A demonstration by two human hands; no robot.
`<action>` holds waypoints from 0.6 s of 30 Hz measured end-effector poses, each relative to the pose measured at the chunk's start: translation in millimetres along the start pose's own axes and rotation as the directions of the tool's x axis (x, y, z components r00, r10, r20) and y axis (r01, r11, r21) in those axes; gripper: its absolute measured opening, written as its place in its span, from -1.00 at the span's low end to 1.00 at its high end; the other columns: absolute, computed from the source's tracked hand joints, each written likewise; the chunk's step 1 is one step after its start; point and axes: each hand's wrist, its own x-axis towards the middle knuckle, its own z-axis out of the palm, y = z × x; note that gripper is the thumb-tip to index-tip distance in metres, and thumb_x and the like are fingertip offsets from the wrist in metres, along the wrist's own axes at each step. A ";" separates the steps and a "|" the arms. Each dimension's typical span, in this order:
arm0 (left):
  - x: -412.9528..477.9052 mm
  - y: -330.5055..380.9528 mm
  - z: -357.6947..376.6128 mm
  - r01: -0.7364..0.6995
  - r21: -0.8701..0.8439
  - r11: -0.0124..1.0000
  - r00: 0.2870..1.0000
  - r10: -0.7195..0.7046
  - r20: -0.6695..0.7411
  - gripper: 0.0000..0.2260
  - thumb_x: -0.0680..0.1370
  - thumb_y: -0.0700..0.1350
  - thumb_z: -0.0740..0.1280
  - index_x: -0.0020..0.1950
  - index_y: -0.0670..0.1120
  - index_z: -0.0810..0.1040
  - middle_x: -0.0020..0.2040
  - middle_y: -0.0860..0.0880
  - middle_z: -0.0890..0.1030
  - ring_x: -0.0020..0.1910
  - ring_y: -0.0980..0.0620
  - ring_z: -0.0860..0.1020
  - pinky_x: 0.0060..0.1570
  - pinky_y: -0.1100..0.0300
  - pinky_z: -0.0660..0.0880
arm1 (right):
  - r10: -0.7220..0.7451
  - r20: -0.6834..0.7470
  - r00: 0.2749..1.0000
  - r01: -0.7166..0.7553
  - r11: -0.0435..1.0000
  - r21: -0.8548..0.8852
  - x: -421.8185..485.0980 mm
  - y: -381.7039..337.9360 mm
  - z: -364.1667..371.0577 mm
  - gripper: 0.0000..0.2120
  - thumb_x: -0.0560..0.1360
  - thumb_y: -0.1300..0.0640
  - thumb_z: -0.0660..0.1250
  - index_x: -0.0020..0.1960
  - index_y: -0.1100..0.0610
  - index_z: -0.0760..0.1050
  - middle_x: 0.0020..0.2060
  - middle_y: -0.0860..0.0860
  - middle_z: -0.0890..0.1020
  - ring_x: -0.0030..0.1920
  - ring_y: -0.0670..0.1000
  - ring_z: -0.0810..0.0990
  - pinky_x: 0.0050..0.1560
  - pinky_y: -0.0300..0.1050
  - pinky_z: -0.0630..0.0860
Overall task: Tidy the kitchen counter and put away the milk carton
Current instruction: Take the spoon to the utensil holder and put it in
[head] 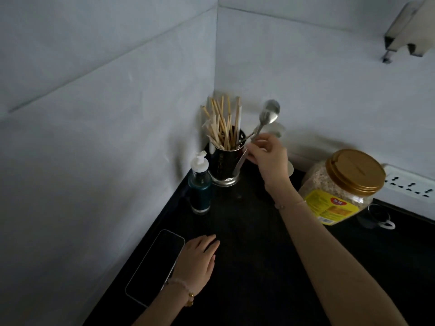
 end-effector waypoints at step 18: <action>-1.9 1.5 -6.6 0.060 -0.082 0.995 0.993 -0.052 0.102 -0.56 0.62 -0.06 0.02 0.50 0.07 0.02 0.54 0.12 0.01 0.52 0.08 0.01 0.51 0.12 -0.08 | -0.142 0.025 0.989 0.138 0.875 -0.465 47.2 10.0 33.7 -0.80 0.43 0.14 0.38 0.00 0.23 0.58 -0.11 0.10 0.69 -0.07 0.05 0.64 0.02 -0.02 0.58</action>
